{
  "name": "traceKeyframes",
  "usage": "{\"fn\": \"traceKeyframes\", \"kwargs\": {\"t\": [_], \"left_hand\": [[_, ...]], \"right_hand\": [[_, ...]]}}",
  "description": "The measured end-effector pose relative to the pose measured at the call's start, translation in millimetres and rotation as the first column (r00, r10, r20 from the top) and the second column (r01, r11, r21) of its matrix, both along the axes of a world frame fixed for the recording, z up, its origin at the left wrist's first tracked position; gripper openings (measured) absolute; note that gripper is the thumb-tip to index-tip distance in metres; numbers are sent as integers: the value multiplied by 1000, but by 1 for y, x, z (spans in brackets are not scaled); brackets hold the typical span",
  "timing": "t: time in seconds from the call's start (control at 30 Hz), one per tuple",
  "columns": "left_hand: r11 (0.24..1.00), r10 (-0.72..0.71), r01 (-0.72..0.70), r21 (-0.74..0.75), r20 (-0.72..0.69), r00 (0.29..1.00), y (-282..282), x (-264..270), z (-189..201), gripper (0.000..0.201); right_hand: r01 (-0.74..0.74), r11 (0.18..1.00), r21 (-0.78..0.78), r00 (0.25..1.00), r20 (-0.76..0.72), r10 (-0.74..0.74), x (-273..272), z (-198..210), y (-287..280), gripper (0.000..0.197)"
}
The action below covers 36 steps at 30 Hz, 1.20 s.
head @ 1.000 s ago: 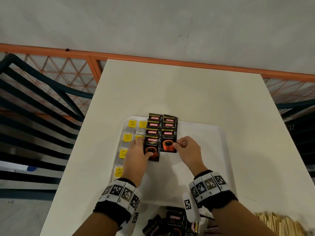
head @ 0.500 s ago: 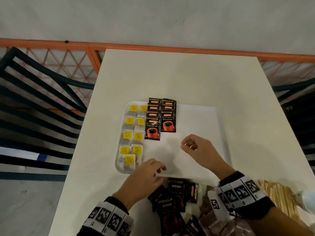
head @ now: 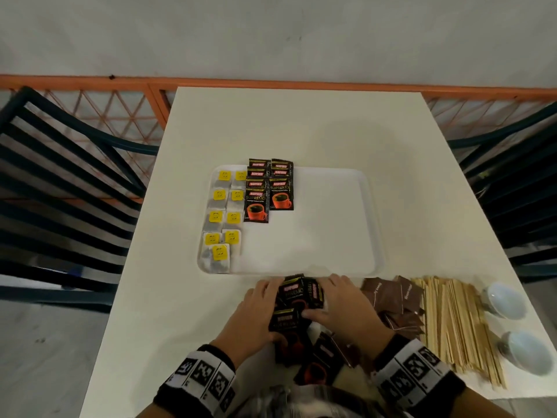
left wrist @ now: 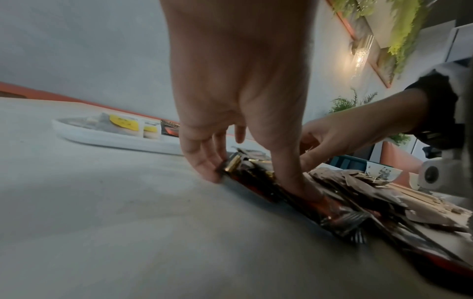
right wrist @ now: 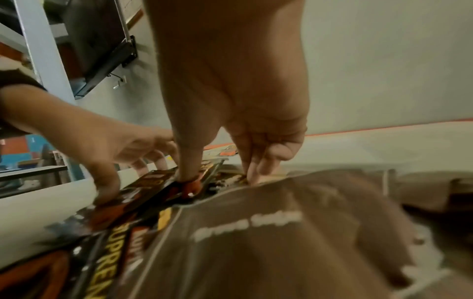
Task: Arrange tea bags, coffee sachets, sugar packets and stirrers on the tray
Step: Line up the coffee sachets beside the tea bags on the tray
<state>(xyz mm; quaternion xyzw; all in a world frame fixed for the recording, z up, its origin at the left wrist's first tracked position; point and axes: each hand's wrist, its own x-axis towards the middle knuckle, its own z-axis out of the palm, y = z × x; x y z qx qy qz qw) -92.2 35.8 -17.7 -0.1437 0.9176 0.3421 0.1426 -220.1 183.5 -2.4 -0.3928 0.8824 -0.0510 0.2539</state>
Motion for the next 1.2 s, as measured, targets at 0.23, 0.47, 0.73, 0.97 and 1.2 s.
{"fn": "traceKeyframes", "kwargs": {"t": [0.23, 0.47, 0.73, 0.97, 1.2], "left_hand": [[983, 95, -103, 152, 62, 994, 1, 0, -6, 115], [928, 164, -170, 330, 45, 985, -2, 4, -3, 66], [903, 250, -249, 350, 43, 967, -13, 16, 4, 57], [847, 368, -352, 399, 40, 929, -28, 27, 15, 54], [679, 437, -364, 638, 47, 898, -30, 24, 41, 52]], "right_hand": [[-78, 991, -111, 984, 152, 94, 15, -6, -13, 36], [-157, 981, -116, 982, 89, 168, 7, 14, 1, 28], [-481, 852, 208, 870, -6, 493, 27, 4, 22, 56], [-223, 954, -202, 929, 252, 271, 4, 24, 9, 8], [85, 912, -402, 888, 446, 114, 5, 43, -11, 24]]}}
